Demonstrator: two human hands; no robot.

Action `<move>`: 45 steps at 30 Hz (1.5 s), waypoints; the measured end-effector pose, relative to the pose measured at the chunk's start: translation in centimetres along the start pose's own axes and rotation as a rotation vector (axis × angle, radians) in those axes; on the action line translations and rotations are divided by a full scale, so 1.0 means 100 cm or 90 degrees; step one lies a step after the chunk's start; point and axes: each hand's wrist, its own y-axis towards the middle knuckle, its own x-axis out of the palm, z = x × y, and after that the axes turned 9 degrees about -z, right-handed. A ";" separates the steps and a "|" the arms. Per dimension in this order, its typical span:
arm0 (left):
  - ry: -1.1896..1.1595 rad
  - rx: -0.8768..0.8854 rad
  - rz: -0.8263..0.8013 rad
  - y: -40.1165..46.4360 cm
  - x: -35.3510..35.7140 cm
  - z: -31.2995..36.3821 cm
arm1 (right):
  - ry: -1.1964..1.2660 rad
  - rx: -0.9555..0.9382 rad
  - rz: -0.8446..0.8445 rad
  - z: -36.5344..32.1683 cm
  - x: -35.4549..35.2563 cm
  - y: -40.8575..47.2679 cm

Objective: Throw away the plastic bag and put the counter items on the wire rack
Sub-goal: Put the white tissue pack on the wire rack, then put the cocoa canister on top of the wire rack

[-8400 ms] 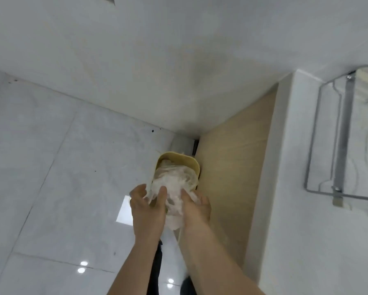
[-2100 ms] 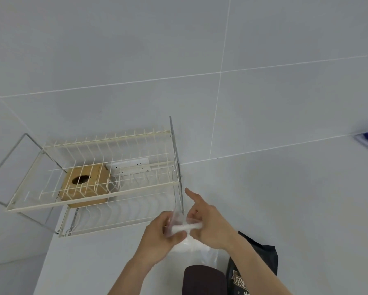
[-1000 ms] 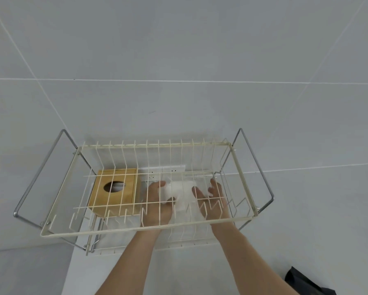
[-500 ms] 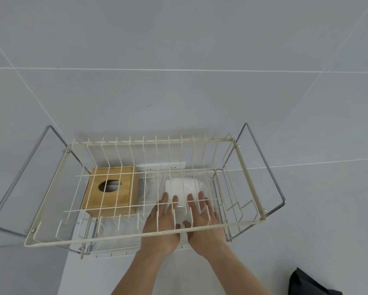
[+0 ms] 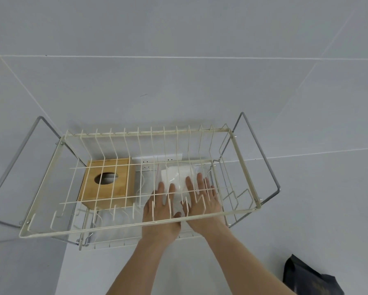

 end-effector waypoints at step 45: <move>-0.538 -0.148 -0.315 -0.211 0.068 0.135 | 0.551 0.332 -0.064 0.122 0.016 -0.277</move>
